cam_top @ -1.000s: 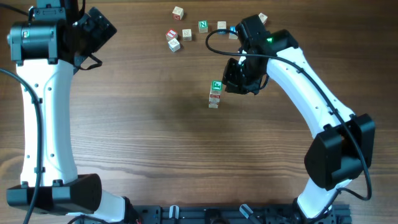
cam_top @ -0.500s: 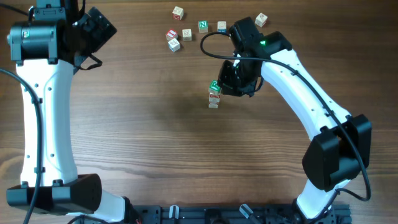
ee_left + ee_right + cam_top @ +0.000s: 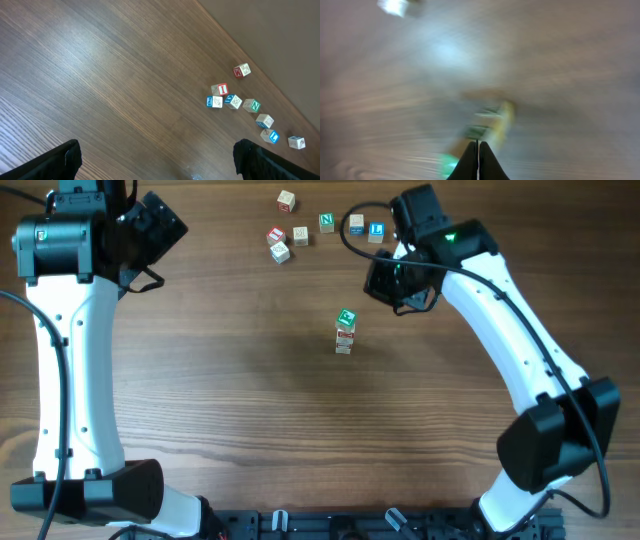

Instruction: Form a tower

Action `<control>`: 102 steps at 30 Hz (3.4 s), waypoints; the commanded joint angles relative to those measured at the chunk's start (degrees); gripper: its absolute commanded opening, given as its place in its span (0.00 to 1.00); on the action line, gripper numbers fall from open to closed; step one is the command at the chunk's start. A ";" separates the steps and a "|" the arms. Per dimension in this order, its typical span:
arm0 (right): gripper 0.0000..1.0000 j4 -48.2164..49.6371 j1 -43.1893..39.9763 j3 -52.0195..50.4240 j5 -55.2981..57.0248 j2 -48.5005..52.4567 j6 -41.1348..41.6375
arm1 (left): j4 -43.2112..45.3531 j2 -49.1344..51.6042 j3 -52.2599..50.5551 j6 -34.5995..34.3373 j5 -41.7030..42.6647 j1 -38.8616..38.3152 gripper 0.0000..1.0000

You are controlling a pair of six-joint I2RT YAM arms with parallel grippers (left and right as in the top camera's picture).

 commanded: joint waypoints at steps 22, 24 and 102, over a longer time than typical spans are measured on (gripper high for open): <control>0.05 -11.54 18.49 27.19 10.97 16.74 -5.81 | 0.13 -0.11 0.00 0.48 -0.52 0.31 1.00; 0.05 -13.68 18.49 27.12 12.00 16.92 -4.85 | 0.15 -0.11 0.00 0.48 -0.52 0.31 1.00; 0.05 -18.95 18.10 19.98 22.27 17.11 -3.04 | 0.15 -0.09 0.00 0.48 -0.52 0.31 1.00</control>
